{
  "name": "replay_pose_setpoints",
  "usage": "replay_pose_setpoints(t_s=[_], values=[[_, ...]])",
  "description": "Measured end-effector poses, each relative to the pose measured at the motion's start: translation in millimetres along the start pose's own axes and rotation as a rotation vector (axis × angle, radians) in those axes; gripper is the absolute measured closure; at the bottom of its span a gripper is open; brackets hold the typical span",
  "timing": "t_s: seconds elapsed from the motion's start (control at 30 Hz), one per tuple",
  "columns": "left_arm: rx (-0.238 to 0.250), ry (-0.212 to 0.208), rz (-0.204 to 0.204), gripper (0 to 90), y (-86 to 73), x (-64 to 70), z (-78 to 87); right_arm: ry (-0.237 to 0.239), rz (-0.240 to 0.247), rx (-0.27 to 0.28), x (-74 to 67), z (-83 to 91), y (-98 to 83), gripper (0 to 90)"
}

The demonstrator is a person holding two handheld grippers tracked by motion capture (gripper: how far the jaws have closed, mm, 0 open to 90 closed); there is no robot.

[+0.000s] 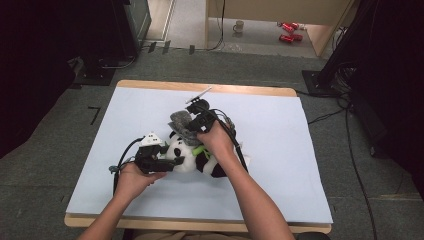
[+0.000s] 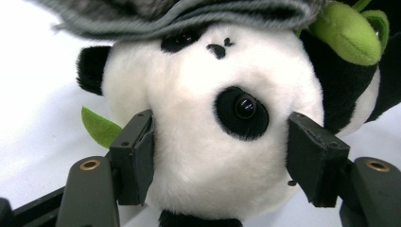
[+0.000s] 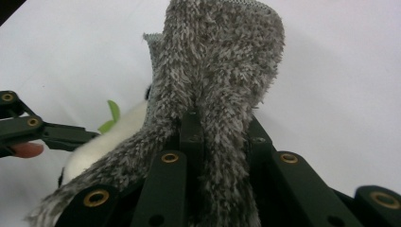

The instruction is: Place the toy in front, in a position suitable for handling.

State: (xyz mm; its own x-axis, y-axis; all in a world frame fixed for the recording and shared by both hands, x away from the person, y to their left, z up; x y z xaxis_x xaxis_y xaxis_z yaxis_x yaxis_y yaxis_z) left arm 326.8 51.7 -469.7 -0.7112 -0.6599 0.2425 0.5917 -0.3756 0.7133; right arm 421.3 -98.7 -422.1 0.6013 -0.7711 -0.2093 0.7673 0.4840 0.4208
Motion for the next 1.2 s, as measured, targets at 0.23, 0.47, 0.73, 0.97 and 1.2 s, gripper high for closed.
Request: replay_pose_setpoints(t_s=[0.23, 0.47, 0.73, 0.97, 1.2], values=[[-0.001, -0.003, -0.003, 32.3, -0.5, 0.2, 0.0, -0.047, -0.015, -0.021, 15.4, 6.9, -11.1, 76.5], [0.015, -0.014, -0.003, 33.1, -1.0, 0.8, -0.3, -0.099, 0.020, -0.052, 26.1, 16.1, -18.3, 76.5], [0.027, 0.000, -0.018, 33.6, -3.2, 1.9, -1.6, -0.176, -0.021, -0.010, 44.7, 41.0, -8.5, 77.7], [0.028, -0.001, -0.011, 33.7, -2.5, 1.1, -1.9, -0.097, -0.021, 0.045, 30.3, 55.6, 9.5, 77.6], [0.028, -0.004, -0.009, 33.6, -2.7, 0.8, -1.5, 0.039, 0.025, 0.050, -14.2, 34.2, 28.1, 77.4]])
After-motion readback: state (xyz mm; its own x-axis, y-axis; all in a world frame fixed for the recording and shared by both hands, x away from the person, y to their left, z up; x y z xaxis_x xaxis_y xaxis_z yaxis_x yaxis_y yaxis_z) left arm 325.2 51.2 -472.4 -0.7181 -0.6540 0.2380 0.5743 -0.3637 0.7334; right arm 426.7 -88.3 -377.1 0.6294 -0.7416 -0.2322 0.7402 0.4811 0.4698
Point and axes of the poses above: each handheld gripper's, and its own axes: z roughly backward along the jaws, y roughly out of its top, x roughly to its right, the point moved 4 cm from there along -z, roughly forward along the jaws, and after that the axes turned 5 degrees about -x, right-handed, at the moved point
